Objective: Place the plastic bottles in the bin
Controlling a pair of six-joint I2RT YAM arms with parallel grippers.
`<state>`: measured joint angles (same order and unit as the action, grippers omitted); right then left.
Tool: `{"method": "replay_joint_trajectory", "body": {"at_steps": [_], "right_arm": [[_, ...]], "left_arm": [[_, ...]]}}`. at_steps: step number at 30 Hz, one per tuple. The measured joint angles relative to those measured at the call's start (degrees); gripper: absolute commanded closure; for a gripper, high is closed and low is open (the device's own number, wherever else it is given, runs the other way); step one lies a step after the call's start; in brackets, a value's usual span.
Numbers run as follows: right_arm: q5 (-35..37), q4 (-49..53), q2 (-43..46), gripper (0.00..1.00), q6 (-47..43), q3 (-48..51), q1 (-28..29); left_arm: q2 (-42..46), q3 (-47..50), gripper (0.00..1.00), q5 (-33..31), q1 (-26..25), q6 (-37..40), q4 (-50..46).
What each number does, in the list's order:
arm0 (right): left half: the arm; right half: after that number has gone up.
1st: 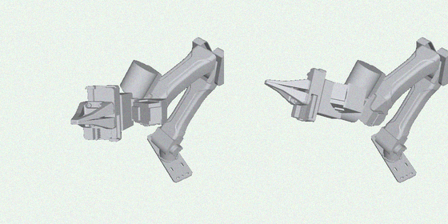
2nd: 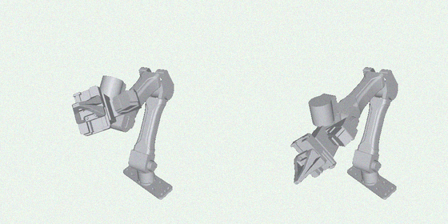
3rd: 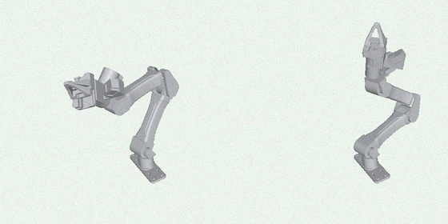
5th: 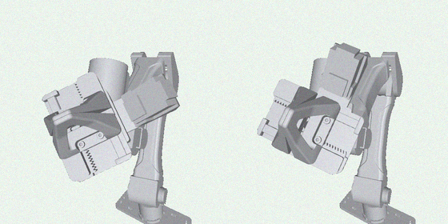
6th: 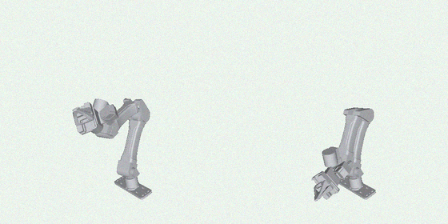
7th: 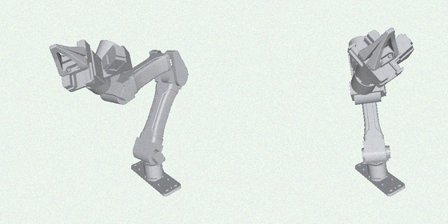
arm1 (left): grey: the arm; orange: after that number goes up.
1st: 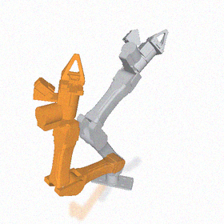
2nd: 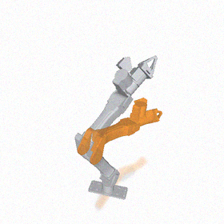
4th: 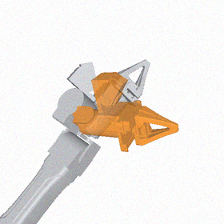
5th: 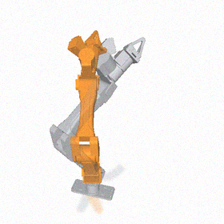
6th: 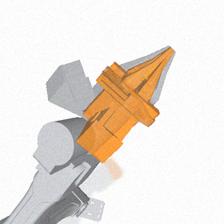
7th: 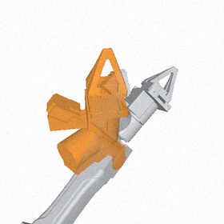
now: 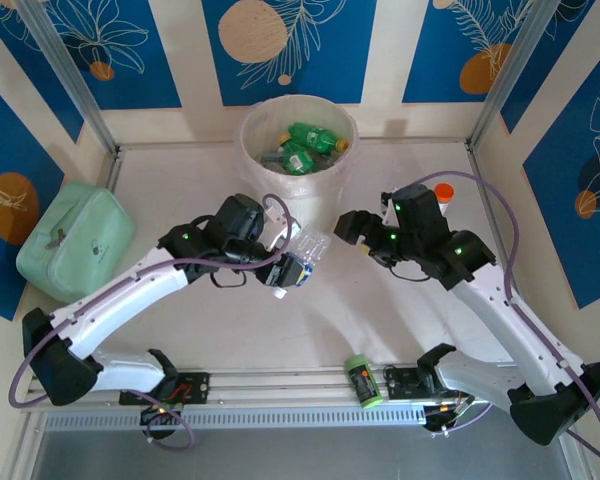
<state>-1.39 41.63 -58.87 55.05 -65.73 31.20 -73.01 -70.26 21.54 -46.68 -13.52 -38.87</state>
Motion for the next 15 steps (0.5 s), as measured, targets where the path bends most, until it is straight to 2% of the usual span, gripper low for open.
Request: {"method": "replay_joint_trajectory", "body": {"at_steps": [8, 15], "right_arm": [[-1.81, -2.75, -2.49, 0.17, -1.27, -3.58, 4.55], [-3.80, -4.70, -3.61, 0.20, -1.01, -3.56, 5.16]], "left_arm": [[0.09, -2.71, 0.46, 2.93, 0.00, 1.07, -2.56], [0.09, -3.08, 0.46, 3.61, 0.00, 2.10, -2.82]]}}
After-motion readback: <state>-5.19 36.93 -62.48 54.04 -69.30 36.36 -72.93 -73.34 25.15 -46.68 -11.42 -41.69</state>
